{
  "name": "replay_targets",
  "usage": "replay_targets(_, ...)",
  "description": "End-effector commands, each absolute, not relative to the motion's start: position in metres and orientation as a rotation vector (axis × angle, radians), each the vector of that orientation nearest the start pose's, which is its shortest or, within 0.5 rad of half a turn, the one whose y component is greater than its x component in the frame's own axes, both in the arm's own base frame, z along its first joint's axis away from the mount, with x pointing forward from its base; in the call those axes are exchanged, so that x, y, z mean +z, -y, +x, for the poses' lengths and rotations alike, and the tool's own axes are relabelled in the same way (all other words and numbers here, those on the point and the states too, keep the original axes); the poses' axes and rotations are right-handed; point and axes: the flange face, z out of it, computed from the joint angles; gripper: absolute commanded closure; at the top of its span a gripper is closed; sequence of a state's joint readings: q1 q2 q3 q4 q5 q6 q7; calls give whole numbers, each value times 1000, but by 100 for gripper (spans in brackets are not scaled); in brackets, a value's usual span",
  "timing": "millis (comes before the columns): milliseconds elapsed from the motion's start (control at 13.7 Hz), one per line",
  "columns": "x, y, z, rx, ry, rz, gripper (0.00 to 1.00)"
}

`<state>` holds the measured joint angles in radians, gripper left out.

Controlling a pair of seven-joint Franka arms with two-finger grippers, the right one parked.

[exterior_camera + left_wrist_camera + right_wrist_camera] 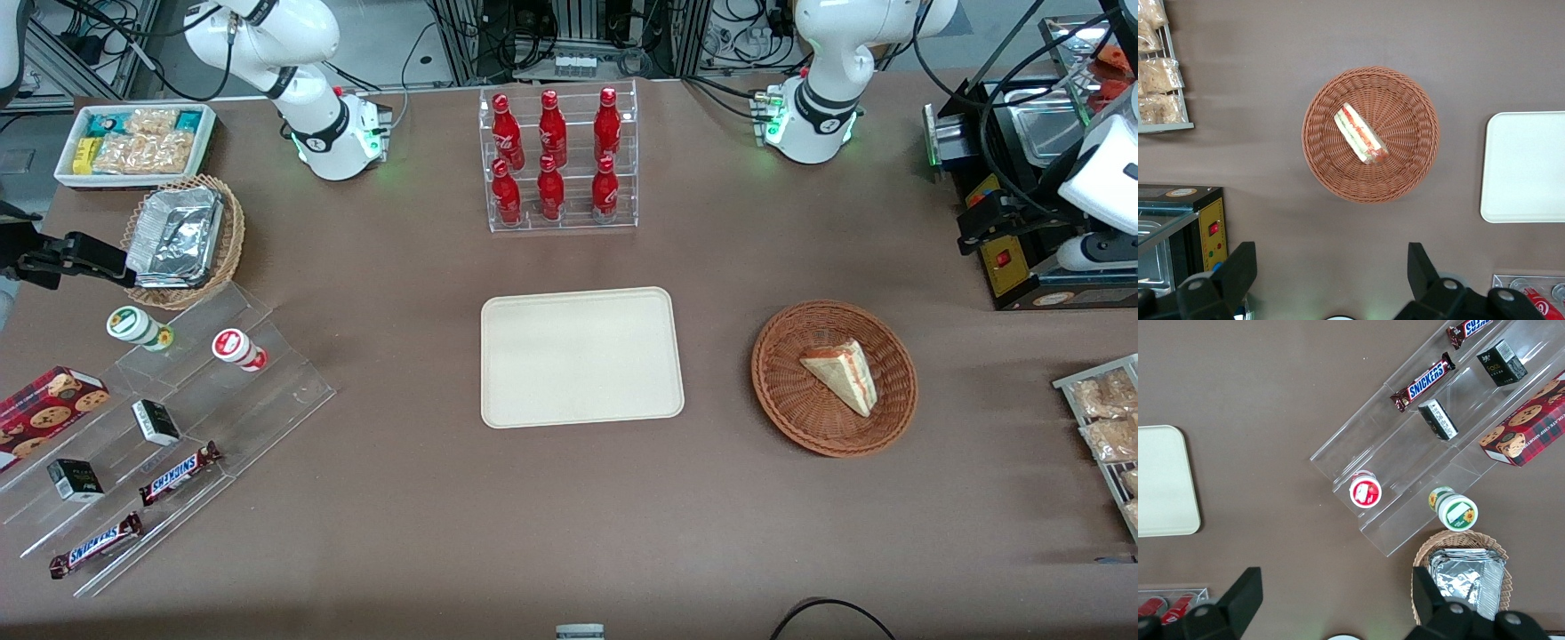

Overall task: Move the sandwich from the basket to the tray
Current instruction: 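Move the left gripper over the sandwich in the wicker basket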

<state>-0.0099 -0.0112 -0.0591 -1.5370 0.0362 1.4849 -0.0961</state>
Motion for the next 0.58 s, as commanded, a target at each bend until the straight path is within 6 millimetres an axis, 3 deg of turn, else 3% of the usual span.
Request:
replay_targets(0,642,35,539,63,20,-3106,0)
replay_targets(291,626,29,553,77,45,-3102,0)
replay_targets(510,585,27,569,96,74,-3106,0)
